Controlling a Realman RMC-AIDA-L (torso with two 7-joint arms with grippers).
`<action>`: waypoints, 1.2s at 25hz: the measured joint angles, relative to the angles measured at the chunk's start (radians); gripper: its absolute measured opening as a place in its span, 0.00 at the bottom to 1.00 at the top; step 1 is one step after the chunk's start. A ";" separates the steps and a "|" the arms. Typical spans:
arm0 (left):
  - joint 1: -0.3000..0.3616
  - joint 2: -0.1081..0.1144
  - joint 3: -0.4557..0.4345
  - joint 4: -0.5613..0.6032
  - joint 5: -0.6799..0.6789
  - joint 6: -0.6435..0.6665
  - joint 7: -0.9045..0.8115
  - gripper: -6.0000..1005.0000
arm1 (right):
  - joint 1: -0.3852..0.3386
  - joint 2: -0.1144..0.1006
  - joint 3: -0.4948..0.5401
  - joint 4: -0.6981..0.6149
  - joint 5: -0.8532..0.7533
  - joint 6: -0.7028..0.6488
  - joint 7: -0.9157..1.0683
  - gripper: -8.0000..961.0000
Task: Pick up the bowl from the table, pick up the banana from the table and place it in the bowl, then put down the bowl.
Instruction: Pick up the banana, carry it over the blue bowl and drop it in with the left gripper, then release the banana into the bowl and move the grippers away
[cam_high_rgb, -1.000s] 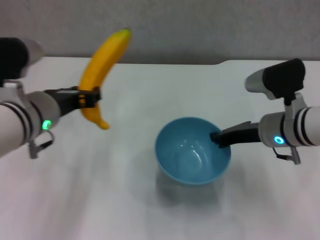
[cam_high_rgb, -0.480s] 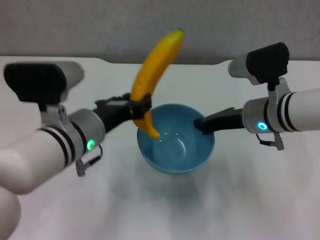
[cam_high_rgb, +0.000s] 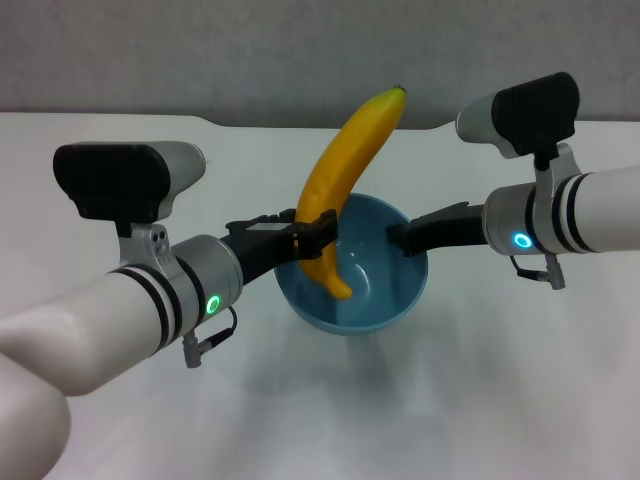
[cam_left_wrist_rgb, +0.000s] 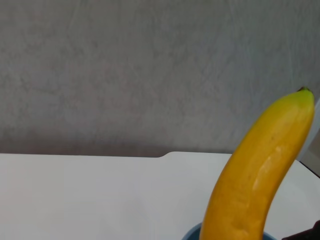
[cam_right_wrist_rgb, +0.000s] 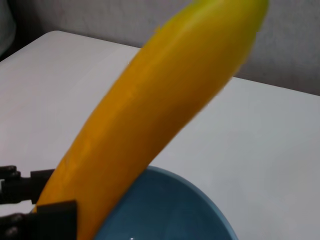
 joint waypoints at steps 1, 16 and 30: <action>0.000 0.000 0.000 0.000 0.000 -0.001 0.000 0.59 | 0.000 0.000 -0.001 0.000 0.000 0.000 0.001 0.04; -0.010 0.015 0.040 -0.005 0.026 -0.007 0.000 0.62 | -0.017 0.000 0.003 -0.001 0.000 0.000 0.001 0.04; 0.043 -0.006 -0.078 0.013 0.322 -0.167 0.000 0.85 | -0.061 -0.003 0.019 0.001 0.000 0.007 -0.004 0.04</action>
